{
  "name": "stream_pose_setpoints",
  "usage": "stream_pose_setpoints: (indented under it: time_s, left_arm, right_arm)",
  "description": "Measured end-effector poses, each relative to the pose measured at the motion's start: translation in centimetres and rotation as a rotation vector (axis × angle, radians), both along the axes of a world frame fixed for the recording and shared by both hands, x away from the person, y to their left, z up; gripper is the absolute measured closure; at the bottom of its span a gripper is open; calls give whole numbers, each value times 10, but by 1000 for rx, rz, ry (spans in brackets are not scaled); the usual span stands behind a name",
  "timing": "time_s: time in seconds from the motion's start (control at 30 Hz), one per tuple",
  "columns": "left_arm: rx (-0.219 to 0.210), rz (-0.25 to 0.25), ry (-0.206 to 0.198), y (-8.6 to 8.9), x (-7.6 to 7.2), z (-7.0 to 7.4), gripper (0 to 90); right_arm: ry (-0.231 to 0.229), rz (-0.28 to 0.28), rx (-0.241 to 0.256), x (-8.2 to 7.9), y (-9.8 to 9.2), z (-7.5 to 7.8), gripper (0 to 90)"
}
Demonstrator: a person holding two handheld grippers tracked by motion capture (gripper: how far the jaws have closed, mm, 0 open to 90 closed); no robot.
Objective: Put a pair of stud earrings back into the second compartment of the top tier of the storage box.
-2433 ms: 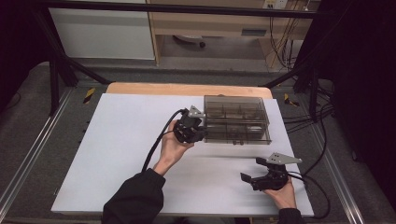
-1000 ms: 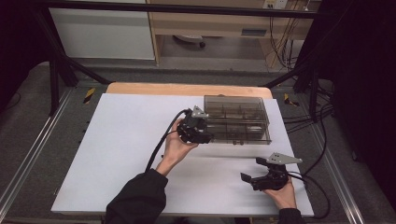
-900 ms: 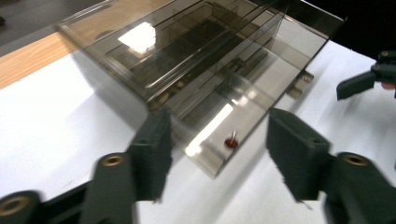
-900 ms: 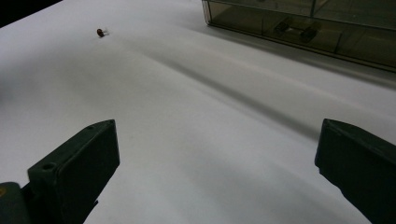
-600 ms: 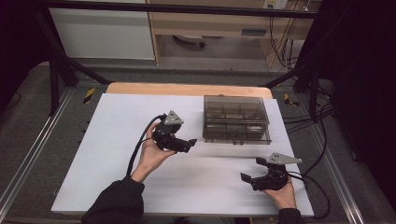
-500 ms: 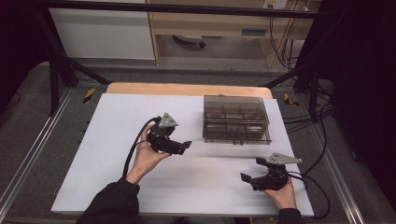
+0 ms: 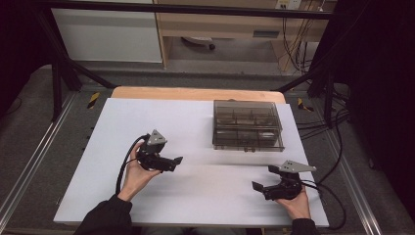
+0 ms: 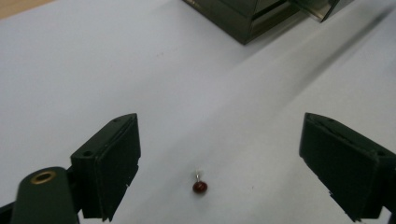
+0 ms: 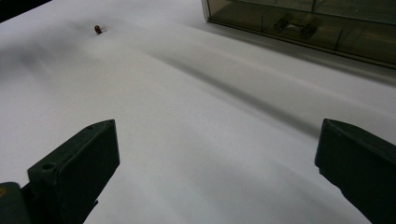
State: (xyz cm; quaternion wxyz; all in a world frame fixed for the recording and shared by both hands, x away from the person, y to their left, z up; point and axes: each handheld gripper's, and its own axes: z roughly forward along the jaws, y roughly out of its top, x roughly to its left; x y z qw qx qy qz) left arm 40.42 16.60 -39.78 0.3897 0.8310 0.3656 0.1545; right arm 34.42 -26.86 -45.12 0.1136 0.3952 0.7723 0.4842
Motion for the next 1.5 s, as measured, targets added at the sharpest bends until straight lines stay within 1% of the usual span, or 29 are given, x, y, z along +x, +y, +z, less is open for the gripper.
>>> stream_pose_setpoints:
  time_s: [0.07, 0.1, 0.13, 0.17, 0.2, 0.23, 0.27, 0.3, 0.33, 0.4, 0.43, 0.5, 0.53, 0.67, 0.77, 0.8, 0.9, 1.07, 1.13, 1.3, 1.33, 1.47, 1.5]
  left_arm:
    - [2, 4, 3, 2, -1, -3, 132]
    - [7, 8, 7, 4, -2, -6, 163]
    - [7, 15, 20, 7, -4, -11, 179]
    - [7, 15, 20, 7, -4, -11, 192]
    - [11, 24, 36, 10, -4, -17, 219]
    - [11, 24, 36, 10, -4, -17, 236]
    - [16, 29, 48, 11, -4, -20, 236]
    - [14, 39, 52, 12, -4, -22, 281]
    - [22, 44, 64, 12, -4, -25, 308]
    - [29, 51, 66, 12, -3, -27, 345]
    - [34, 56, 76, 12, -2, -30, 366]
    - [33, 61, 83, 12, -1, -31, 405]
    - [31, 66, 94, 12, 0, -34, 430]
    - [24, 70, 107, 11, 2, -37, 502]
    - [23, 72, 112, 10, 3, -39, 555]
    - [33, 73, 117, 9, 4, -41, 571]
    - [45, 70, 115, 6, 4, -43, 617]
    - [42, 73, 121, 4, 6, -45, 676]
    - [44, 75, 118, 4, 6, -46, 703]
    - [47, 72, 124, 3, 7, -47, 751]
    - [55, 75, 119, 2, 6, -47, 762]
    - [57, 77, 116, 1, 6, -47, 783]
    - [64, 77, 115, 1, 6, -47, 786]
  right_arm:
    - [1, 0, 0, 0, 0, 0, 5]
    - [2, 0, -1, 0, 0, 0, 5]
    - [1, -1, -1, 0, 0, 0, 5]
    - [1, -1, -1, 0, 0, 0, 5]
    - [0, -1, 0, 0, 0, 0, 5]
    - [0, -1, 0, 0, 0, 0, 5]
    - [0, -1, 0, 0, 0, 0, 5]
    - [1, 1, -1, 0, 0, 0, 5]
    - [0, 1, -1, 0, 0, 0, 5]
    - [0, 1, 0, 0, 0, 0, 5]
    - [0, 1, 0, 0, 0, 0, 5]
    - [0, 2, 0, 0, 0, 0, 5]
    - [1, 2, 2, 0, 0, 0, 5]
    - [0, 1, 2, 0, 0, 0, 5]
    - [-1, 2, 3, 0, 0, 0, 5]
    - [0, 1, 3, 0, 0, 0, 5]
    - [-1, 1, 2, 0, 0, 0, 5]
    - [-1, 1, 2, 0, 0, 0, 5]
    - [-1, 1, 3, 0, 0, 0, 5]
    - [-1, -1, 4, 0, 0, 1, 5]
    - [-1, 0, 5, 0, 0, 1, 5]
    - [0, 0, 4, 0, 0, 1, 5]
    - [-1, 0, 4, 0, 0, 1, 5]
